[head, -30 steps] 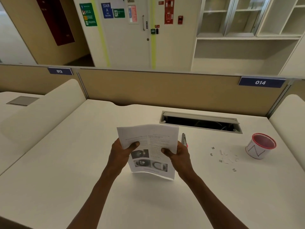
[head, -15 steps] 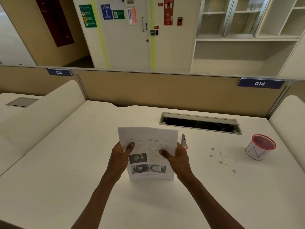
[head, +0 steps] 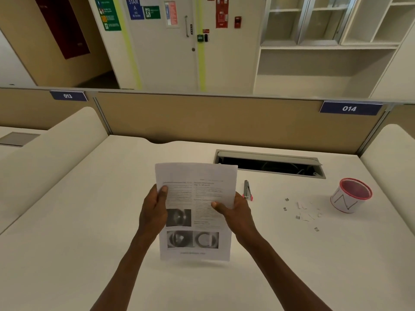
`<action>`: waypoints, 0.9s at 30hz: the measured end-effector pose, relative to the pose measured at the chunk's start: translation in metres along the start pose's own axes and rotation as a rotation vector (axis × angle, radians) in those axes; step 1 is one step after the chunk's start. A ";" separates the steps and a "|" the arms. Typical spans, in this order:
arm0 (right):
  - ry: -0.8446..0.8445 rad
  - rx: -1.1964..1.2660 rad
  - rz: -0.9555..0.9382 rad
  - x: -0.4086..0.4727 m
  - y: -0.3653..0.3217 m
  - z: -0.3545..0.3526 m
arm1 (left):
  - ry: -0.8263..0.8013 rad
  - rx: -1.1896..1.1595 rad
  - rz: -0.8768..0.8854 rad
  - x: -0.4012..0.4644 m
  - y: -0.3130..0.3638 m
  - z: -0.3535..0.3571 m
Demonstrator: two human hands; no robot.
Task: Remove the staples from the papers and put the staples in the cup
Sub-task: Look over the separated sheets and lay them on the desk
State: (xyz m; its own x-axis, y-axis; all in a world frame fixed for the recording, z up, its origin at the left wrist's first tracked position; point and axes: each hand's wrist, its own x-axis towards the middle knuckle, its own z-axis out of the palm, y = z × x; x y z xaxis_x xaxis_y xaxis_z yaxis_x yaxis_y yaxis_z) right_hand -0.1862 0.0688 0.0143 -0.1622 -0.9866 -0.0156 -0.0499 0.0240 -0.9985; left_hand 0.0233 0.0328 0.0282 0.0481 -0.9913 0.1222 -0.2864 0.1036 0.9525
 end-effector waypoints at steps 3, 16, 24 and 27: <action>-0.105 -0.015 0.072 0.007 0.000 -0.002 | -0.002 0.046 0.027 0.011 -0.002 -0.006; 0.274 -0.746 0.293 0.132 0.076 -0.076 | -0.136 0.127 -0.100 0.048 -0.028 -0.015; 0.217 -0.944 0.332 0.157 0.099 -0.078 | -0.202 0.193 -0.092 0.064 -0.038 -0.006; 0.199 -0.971 0.335 0.161 0.100 -0.074 | -0.230 0.219 -0.083 0.069 -0.041 -0.003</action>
State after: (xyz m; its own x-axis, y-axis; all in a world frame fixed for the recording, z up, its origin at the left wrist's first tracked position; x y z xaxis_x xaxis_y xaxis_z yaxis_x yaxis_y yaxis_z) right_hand -0.2906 -0.0754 -0.0845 -0.4684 -0.8636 -0.1864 -0.7288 0.4969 -0.4711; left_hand 0.0408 -0.0397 -0.0015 -0.1305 -0.9905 -0.0430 -0.4904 0.0268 0.8711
